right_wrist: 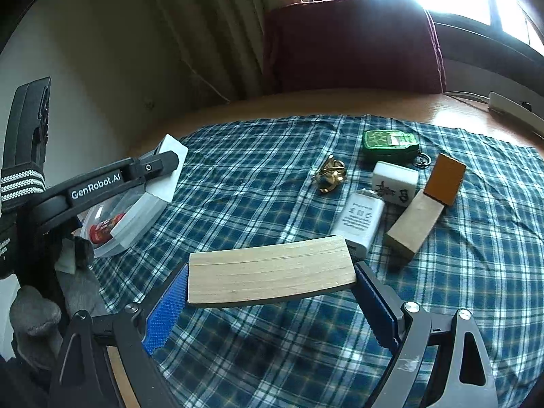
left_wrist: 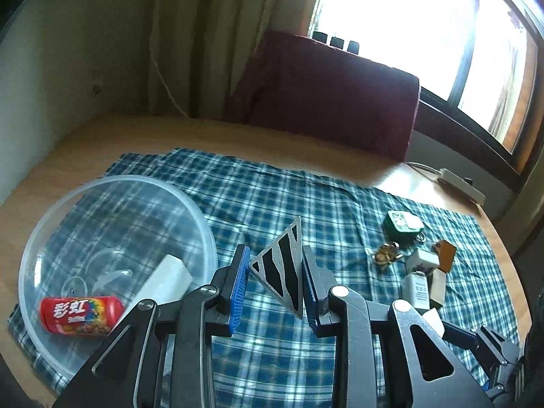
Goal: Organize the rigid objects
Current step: 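Grasp and lift the long wooden block with the right gripper while the left holds the box, then carry the striped triangular box into the clear bowl and open the left gripper while the right carries the block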
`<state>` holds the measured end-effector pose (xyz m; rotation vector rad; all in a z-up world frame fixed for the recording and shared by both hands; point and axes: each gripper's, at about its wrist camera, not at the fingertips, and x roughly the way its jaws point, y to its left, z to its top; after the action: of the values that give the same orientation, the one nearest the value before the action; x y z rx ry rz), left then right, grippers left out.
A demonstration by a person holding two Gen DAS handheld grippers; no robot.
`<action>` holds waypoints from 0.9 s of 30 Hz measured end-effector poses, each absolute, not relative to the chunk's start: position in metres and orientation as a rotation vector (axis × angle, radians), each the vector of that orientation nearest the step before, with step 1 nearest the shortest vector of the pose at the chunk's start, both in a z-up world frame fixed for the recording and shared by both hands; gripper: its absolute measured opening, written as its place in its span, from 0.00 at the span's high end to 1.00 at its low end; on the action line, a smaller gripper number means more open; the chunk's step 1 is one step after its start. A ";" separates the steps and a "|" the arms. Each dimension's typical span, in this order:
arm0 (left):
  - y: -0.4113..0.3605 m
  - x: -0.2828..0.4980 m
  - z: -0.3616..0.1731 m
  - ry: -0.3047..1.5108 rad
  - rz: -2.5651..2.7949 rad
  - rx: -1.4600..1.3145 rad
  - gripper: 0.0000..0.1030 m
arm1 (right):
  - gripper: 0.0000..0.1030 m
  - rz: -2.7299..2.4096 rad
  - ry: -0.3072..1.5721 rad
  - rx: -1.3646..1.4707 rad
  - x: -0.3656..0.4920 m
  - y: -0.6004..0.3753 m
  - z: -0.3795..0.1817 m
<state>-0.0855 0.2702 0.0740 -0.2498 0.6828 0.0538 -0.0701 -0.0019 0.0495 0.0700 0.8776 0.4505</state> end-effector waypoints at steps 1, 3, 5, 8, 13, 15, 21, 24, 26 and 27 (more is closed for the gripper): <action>0.274 -0.086 0.074 0.681 0.060 -0.253 0.71 | 0.08 0.453 0.878 0.069 -0.070 0.000 0.049; 0.280 -0.087 0.074 0.676 0.071 -0.261 0.70 | 0.08 0.456 0.879 0.070 -0.071 0.006 0.047; 0.287 -0.088 0.075 0.670 0.086 -0.268 0.71 | 0.08 0.460 0.879 0.070 -0.071 0.010 0.047; 0.296 -0.090 0.076 0.659 0.114 -0.272 0.70 | 0.08 0.465 0.879 0.071 -0.072 0.018 0.045; 0.312 -0.093 0.075 0.645 0.164 -0.269 0.71 | 0.08 0.474 0.881 0.068 -0.072 0.027 0.047; 0.318 -0.094 0.074 0.642 0.183 -0.262 0.70 | 0.08 0.475 0.882 0.068 -0.072 0.031 0.046; 0.338 -0.098 0.070 0.642 0.237 -0.259 0.70 | 0.08 0.481 0.879 0.064 -0.070 0.041 0.047; 0.347 -0.100 0.068 0.643 0.256 -0.268 0.70 | 0.08 0.483 0.879 0.064 -0.069 0.045 0.048; 0.352 -0.103 0.068 0.639 0.266 -0.272 0.70 | 0.08 0.483 0.877 0.065 -0.068 0.048 0.049; 0.354 -0.104 0.068 0.637 0.270 -0.273 0.70 | 0.08 0.484 0.876 0.064 -0.068 0.051 0.050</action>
<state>-0.1036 0.3544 0.0677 -0.2730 0.6373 0.2703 -0.0675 0.0509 0.0495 0.0645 0.8761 0.4840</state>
